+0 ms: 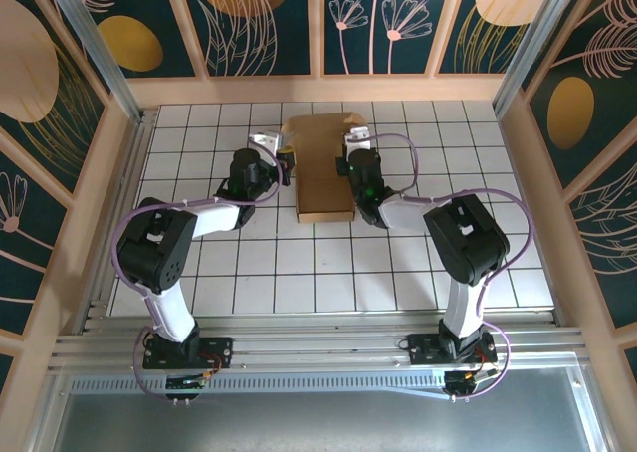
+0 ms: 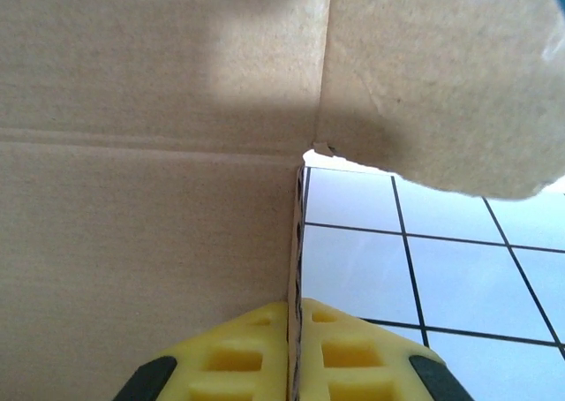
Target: Fold the paper box
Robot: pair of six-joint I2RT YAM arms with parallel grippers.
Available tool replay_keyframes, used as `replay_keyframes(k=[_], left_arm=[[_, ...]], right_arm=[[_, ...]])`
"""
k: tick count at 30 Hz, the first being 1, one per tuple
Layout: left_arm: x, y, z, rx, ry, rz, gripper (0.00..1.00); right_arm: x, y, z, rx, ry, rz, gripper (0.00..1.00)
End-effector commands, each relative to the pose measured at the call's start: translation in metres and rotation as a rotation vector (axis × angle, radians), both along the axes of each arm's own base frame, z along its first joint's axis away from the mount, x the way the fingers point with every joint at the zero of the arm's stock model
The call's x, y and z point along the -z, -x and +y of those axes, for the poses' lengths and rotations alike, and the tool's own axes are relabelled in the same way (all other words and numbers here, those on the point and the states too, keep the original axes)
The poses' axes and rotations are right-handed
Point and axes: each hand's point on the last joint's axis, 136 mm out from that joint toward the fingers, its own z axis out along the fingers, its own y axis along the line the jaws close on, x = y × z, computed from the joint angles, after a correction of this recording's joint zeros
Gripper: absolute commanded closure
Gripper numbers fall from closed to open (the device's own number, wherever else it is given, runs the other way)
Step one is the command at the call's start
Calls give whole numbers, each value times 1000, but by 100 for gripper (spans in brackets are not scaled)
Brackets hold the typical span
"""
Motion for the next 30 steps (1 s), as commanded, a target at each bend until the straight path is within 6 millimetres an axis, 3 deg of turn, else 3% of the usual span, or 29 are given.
replay_keyframes(k=[1,7,12,21,30], left_arm=[[7,29,-23,112,55,43,100],[13,49,-27,134,76,64,100],[16,54,-26,127,86,89,100],[20,63,-55,132,72,160,100],[43,80,-56,142,98,206,100]], right_arm=[[30,25,13,-43,45,63,89],[36,43,16,-48,42,65,83],[37,53,17,-54,41,82,78],[37,68,10,-66,55,102,77],[54,84,0,-93,92,148,80]])
